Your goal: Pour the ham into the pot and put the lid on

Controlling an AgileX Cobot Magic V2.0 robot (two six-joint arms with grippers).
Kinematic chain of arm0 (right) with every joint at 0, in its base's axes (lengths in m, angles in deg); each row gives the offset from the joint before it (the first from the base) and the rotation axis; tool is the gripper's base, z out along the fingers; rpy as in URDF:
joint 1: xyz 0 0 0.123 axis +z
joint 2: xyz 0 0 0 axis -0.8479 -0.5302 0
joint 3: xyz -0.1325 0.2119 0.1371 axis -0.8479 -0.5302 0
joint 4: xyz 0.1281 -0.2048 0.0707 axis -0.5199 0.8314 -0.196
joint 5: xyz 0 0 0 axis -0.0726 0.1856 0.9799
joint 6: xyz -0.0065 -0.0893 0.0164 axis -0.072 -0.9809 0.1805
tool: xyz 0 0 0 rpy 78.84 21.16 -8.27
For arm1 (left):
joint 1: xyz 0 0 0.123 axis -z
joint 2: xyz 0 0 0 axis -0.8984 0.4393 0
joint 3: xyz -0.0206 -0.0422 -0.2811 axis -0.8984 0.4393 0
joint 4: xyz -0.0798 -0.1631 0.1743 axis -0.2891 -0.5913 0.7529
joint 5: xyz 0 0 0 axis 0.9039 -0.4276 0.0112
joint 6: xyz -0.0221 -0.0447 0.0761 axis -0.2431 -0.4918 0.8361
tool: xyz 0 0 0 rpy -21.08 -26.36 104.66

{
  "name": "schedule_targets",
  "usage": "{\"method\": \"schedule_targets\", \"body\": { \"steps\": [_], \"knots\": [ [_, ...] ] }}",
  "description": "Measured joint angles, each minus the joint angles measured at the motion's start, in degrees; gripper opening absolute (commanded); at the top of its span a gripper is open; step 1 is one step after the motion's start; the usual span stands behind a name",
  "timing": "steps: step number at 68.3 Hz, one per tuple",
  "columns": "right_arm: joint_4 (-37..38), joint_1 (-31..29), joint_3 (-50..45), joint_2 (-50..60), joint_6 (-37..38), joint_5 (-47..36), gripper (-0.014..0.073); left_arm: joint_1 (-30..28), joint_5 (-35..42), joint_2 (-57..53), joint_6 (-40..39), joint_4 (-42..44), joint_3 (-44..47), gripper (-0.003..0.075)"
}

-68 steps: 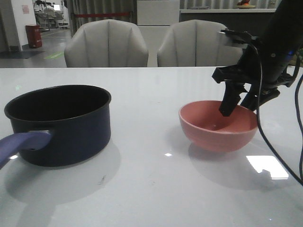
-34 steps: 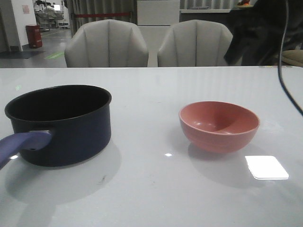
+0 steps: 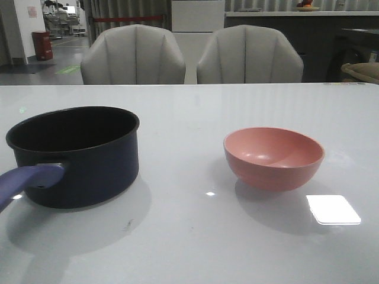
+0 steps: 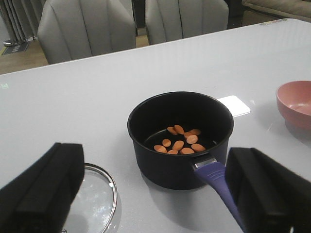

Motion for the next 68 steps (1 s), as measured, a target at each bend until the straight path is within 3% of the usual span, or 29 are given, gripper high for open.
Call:
{"method": "schedule_targets", "body": {
  "steps": [16, 22, 30, 34, 60, 68],
  "knots": [
    [-0.1, 3.5, -12.9, 20.7, -0.1, -1.9, 0.0486, 0.0, 0.1, 0.0, 0.0, 0.0, 0.3, 0.0627],
    [-0.1, 4.0, -15.7, 28.0, -0.1, 0.3, 0.0369, 0.0, 0.2, 0.0, 0.0, 0.0, 0.4, 0.0626],
    [-0.1, 4.1, -19.3, 36.4, -0.1, 2.7, 0.0112, 0.0, 0.2, 0.0, 0.0, 0.0, 0.4, 0.0626],
    [-0.1, 4.1, -20.7, 38.9, -0.1, 3.2, 0.015, 0.0, 0.2, 0.0, 0.0, 0.0, 0.4, 0.0626],
    [-0.1, 4.1, -23.6, 40.6, -0.1, 3.8, 0.0144, 0.0, 0.0, 0.4, 0.0, 0.0, 0.0, 0.0627],
    [-0.1, 4.1, -23.6, 40.6, -0.1, 3.8, 0.0144, 0.0, -2.7, 5.3, -4.9, 1.6, -3.6, 0.0628]
  ]
}}
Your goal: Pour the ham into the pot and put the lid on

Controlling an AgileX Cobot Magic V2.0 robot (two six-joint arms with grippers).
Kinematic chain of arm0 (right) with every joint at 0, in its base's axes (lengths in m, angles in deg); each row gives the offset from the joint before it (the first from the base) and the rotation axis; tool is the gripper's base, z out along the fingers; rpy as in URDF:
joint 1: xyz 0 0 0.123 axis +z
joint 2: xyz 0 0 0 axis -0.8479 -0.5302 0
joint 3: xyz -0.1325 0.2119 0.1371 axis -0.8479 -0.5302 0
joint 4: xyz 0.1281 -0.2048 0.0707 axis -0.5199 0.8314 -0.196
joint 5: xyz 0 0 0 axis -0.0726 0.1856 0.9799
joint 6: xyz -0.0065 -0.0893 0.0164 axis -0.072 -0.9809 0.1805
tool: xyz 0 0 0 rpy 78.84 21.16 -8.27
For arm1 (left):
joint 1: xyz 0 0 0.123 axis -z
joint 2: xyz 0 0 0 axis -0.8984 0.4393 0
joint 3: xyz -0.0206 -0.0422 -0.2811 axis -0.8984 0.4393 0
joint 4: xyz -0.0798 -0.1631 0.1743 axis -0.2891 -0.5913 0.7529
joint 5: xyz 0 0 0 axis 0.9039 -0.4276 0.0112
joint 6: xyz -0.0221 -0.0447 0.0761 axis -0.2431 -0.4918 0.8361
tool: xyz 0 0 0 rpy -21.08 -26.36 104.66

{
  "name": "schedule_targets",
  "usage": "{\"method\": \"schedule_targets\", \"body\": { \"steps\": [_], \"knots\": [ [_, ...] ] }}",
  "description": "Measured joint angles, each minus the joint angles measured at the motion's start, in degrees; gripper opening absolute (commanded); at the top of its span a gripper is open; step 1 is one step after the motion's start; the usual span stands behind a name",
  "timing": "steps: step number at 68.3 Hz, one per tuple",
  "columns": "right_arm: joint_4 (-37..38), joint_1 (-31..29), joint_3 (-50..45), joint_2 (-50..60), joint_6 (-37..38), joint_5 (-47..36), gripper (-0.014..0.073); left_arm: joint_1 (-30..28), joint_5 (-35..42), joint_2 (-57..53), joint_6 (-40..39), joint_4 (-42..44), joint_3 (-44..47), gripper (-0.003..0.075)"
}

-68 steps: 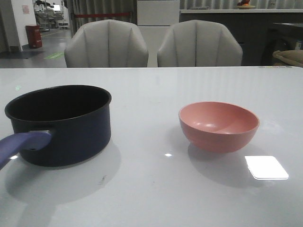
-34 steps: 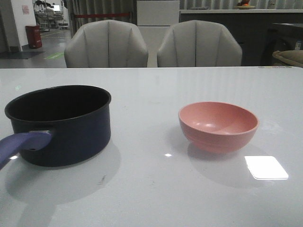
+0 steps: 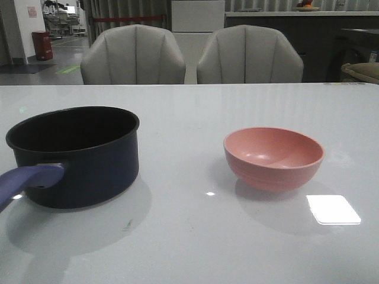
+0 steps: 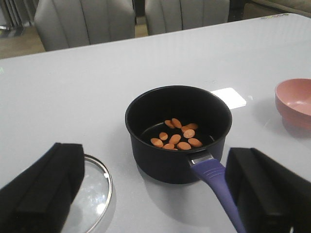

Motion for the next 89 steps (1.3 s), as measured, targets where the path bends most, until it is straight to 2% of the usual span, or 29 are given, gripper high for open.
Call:
{"method": "schedule_targets", "body": {
  "steps": [19, 27, 43, 50, 60, 72, 89],
  "knots": [
    [0.0, 0.0, 0.0, 0.0, -0.1, 0.0, 0.0144, 0.0, -5.7, 18.9, -16.5, 12.0, -12.2, 0.0626],
    [0.0, 0.0, 0.0, 0.0, -0.1, 0.0, 0.0144, -1.6, -8.7, 29.2, -19.1, 13.7, -17.8, 0.0625],
    [0.0, 0.0, 0.0, 0.0, -0.1, 0.0, 0.0144, -9.4, -15.4, 45.0, -19.6, 13.3, -28.1, 0.0625],
    [0.0, 0.0, 0.0, 0.0, -0.1, 0.0, 0.0144, -13.6, -16.8, 50.9, -19.1, 9.7, -32.1, 0.0625],
    [0.0, 0.0, 0.0, 0.0, -0.1, 0.0, 0.0144, -18.2, -22.6, 60.1, -14.9, 2.9, -37.7, 0.0625],
    [0.0, 0.0, 0.0, 0.0, -0.1, 0.0, 0.0144, -20.5, -25.6, 69.5, -12.1, 1.6, -41.3, 0.0625],
    [0.0, 0.0, 0.0, 0.0, -0.1, 0.0, 0.0144, -20.9, -25.7, 77.6, -11.8, 4.0, -44.7, 0.0625]
  ]
}}
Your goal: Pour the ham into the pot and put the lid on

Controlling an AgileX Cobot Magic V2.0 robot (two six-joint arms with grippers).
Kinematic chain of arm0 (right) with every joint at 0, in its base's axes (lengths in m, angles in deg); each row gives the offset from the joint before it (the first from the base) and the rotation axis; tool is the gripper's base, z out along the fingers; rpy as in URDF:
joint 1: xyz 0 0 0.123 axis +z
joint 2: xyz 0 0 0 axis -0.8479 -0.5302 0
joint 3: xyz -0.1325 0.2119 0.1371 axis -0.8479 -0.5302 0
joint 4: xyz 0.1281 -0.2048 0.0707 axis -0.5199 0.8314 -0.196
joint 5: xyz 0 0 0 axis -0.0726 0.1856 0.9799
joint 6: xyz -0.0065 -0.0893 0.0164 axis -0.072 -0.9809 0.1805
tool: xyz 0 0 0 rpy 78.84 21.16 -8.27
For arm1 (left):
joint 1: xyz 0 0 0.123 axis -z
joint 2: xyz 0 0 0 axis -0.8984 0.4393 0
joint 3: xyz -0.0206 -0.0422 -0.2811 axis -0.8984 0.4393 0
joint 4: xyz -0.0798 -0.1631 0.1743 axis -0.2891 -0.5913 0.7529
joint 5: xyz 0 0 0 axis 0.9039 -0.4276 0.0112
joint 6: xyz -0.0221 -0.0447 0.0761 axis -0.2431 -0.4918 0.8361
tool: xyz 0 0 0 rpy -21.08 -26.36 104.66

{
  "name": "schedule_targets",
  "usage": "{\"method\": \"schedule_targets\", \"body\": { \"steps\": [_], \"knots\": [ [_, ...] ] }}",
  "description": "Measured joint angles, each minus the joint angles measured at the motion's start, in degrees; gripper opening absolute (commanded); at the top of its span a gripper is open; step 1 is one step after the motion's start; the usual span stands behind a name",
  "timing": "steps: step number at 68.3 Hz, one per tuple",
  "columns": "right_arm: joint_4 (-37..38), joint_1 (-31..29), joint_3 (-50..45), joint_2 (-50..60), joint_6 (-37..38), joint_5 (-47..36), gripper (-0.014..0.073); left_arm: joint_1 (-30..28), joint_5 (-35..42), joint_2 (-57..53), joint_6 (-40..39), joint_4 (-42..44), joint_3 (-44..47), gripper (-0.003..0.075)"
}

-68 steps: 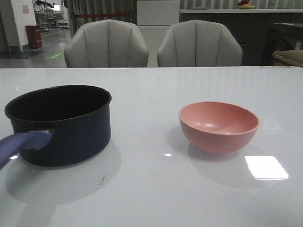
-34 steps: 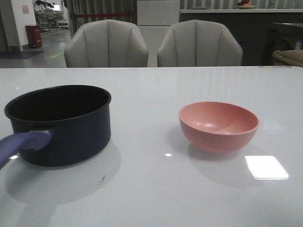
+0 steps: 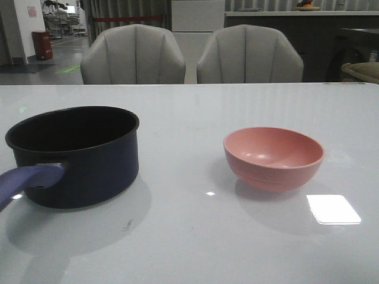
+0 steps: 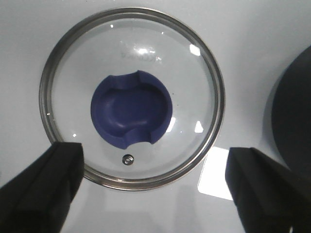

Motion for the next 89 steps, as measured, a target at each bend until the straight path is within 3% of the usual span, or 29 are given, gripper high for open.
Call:
{"method": "schedule_targets", "body": {
  "steps": [63, 71, 84, 89],
  "knots": [
    [0.0, 0.0, 0.0, 0.0, -0.1, 0.0, 0.0144, -0.1, -2.3, 17.6, 0.1, 1.7, -7.7, 0.0622],
    [0.0, 0.0, 0.0, 0.0, -0.1, 0.0, 0.0144, -0.1, -2.3, 18.3, 0.1, 2.1, -7.7, 0.0543],
    [0.0, 0.0, 0.0, 0.0, -0.1, 0.0, 0.0144, -0.2, -2.2, 18.6, 0.5, 1.6, -8.2, 0.0309],
    [0.0, 0.0, 0.0, 0.0, -0.1, 0.0, 0.0144, -0.2, -2.2, 18.7, 0.6, 1.5, -8.7, 0.0286]
  ]
}}
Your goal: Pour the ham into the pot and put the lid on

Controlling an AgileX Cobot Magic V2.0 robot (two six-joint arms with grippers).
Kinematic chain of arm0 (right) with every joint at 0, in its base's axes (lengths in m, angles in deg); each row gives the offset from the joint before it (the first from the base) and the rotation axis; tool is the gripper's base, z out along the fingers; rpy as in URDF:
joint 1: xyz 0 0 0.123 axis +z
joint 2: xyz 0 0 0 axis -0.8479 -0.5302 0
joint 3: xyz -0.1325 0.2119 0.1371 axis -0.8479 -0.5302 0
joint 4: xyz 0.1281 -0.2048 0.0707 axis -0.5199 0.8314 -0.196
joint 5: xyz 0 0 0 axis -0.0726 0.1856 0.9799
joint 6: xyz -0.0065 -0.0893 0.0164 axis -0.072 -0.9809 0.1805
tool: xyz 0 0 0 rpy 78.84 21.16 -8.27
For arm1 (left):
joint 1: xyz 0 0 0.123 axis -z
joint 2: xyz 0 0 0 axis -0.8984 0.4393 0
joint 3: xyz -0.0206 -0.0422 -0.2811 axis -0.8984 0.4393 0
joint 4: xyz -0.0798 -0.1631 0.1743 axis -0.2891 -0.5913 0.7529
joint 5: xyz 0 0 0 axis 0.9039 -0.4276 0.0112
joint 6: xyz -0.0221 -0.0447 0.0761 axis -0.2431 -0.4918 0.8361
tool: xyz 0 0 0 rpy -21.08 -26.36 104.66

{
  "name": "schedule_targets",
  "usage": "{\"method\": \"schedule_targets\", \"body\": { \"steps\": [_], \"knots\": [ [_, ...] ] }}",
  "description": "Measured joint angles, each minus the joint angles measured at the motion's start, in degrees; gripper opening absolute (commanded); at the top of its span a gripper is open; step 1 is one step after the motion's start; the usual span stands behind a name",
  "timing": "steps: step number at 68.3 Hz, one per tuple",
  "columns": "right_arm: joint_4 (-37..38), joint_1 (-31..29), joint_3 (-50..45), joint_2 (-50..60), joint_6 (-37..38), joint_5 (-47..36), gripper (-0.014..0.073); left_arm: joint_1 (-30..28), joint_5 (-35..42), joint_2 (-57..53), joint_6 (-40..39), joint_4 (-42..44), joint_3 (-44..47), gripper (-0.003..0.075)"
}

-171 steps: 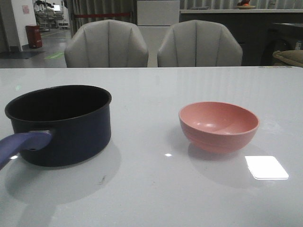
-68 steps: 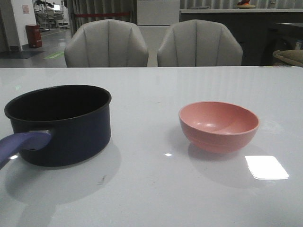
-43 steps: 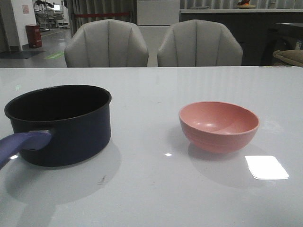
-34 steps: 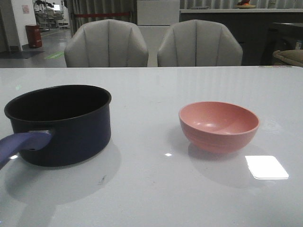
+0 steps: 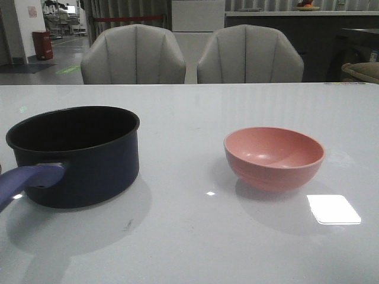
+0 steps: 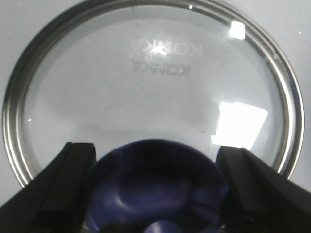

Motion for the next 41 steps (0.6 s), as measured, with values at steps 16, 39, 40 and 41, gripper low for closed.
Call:
{"method": "schedule_targets", "body": {
  "steps": [16, 39, 40, 41],
  "knots": [
    [0.0, 0.0, 0.0, 0.0, 0.0, 0.0, 0.0144, 0.0, 0.0, -0.3, 0.9, 0.0, -2.7, 0.028],
    [0.0, 0.0, 0.0, 0.0, 0.0, 0.0, 0.0144, 1.0, -1.2, -8.3, 5.0, -2.3, -9.3, 0.028],
    [0.0, 0.0, 0.0, 0.0, 0.0, 0.0, 0.0144, 1.2, -1.3, -8.7, 5.6, -2.5, -9.7, 0.028],
    [0.0, 0.0, 0.0, 0.0, 0.0, 0.0, 0.0144, 1.6, -1.3, -9.1, 6.3, -2.9, -10.0, 0.028]
  ]
}}
